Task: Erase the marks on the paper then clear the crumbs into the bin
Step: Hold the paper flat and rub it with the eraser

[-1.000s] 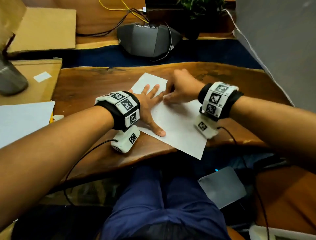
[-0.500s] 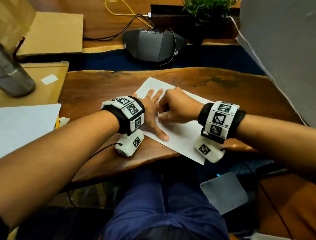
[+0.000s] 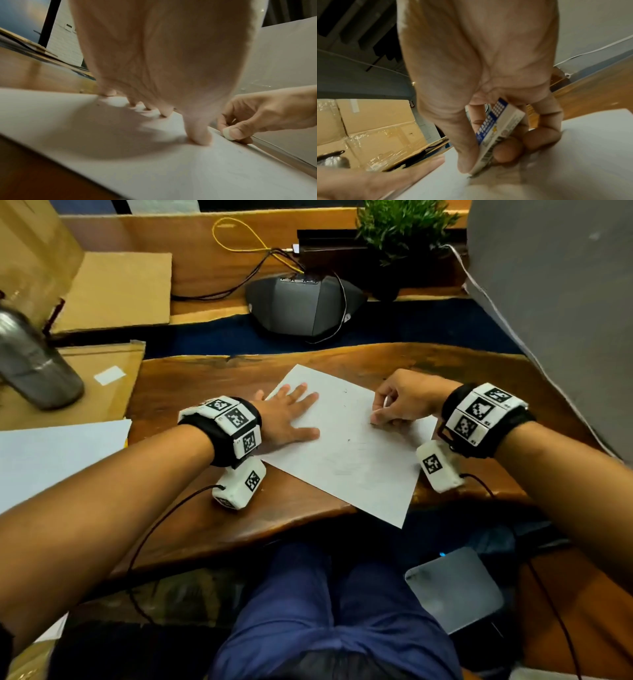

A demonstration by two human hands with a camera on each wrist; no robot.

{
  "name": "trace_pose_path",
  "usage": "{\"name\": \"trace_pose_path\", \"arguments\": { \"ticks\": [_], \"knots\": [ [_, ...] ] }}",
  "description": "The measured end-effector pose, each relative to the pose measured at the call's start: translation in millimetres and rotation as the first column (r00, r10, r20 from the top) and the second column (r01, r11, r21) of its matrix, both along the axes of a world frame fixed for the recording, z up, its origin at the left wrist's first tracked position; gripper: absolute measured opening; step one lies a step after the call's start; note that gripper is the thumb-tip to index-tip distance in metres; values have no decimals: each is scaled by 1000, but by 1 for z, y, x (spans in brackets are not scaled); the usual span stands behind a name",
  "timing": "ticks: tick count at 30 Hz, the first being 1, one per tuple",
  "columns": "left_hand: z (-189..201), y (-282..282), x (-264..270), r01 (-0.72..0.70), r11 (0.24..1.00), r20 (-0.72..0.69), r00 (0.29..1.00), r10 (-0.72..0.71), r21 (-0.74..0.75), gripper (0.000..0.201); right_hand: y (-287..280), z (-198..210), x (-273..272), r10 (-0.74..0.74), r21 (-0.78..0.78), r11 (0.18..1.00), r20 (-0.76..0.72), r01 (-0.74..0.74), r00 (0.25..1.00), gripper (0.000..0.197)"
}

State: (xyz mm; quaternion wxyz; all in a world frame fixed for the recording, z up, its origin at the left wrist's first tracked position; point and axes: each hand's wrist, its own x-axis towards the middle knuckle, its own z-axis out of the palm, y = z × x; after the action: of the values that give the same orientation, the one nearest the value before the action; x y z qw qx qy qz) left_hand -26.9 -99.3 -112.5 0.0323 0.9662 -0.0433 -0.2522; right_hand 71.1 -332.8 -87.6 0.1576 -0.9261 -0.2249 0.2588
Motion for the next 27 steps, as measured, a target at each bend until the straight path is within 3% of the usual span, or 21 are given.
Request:
{"name": "trace_pose_path", "arguments": {
  "ticks": [2,4,7,9,11,13,15,18,20,21,23,25,27],
  "knots": [
    [3,4,-2,-102,988,38,994,98,118,78,1,-2,1,7,0,1000,-7,-7,1000,17],
    [9,-1,-7,-99,974,96,992,80,205,74,0,-3,4,16,-4,1000,-21,-16,1000,17],
    [18,-31,-30,216,971,115,967,-228,104,71,0,-3,8,17,-3,1000,-45,-17,999,16],
    [15,-58,-49,478,878,82,876,-474,-26,71,0,-4,9,26,3,1000,-46,-26,999,16],
    [7,-76,-59,590,801,21,806,-591,-100,74,0,-5,10,33,6,999,-40,-32,999,16],
    [-1,-77,-53,584,801,-29,806,-591,-131,76,-1,-5,10,37,6,999,-33,-37,999,16],
    [-4,-61,-37,514,850,-36,853,-520,-118,78,-1,-5,9,41,9,999,-26,-41,999,16],
    [2,-28,-10,303,953,-53,952,-302,5,88,-1,-4,8,39,10,999,-15,-39,999,16],
    [7,-14,-3,195,973,-36,981,-192,122,95,0,-5,8,35,3,999,-12,-35,999,16],
    [9,-12,-4,197,968,-16,980,-197,154,98,0,-5,8,37,0,999,-9,-37,999,16],
    [7,-22,-15,336,932,4,941,-340,134,101,0,-5,8,36,0,999,-9,-36,999,16],
    [1,-42,-30,495,868,-21,869,-495,19,96,-1,-5,8,38,0,999,-9,-38,999,16],
    [-3,-53,-35,500,857,-50,859,-509,-126,88,0,-5,7,32,0,999,-15,-32,999,16]
  ]
}}
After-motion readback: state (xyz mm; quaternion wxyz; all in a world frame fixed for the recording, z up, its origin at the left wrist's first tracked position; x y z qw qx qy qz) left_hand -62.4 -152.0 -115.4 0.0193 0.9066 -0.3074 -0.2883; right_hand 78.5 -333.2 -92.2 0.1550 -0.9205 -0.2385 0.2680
